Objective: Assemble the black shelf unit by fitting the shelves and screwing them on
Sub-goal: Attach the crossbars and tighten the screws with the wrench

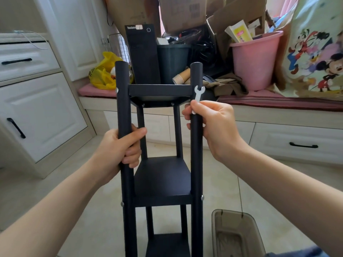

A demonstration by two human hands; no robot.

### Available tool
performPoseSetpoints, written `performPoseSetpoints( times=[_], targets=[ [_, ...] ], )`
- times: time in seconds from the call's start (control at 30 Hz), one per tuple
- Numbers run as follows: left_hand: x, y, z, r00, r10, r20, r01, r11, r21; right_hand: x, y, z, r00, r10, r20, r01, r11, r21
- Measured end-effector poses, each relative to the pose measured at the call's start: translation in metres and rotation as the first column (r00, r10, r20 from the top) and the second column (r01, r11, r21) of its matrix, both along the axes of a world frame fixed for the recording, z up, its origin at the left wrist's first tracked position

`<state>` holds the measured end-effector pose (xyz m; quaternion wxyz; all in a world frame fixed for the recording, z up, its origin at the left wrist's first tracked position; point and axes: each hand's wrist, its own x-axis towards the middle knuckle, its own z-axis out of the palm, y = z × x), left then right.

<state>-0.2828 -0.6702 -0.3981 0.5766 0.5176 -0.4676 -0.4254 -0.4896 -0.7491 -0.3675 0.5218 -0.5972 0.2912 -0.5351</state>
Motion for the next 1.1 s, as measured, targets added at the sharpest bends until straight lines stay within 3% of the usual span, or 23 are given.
performPoseSetpoints(
  times=[0.27, 1.1],
  targets=[
    [0.01, -0.009, -0.008, 0.963, 0.262, 0.063, -0.259, 0.964, -0.061, 0.009, 0.003, 0.001, 0.998, 0.057, -0.031, -0.059, 0.995, -0.085],
    [0.034, -0.023, -0.03, 0.868, 0.414, 0.275, -0.396, 0.91, -0.123, 0.013, 0.012, -0.006, 0.974, 0.053, -0.219, -0.132, 0.922, -0.365]
  ],
)
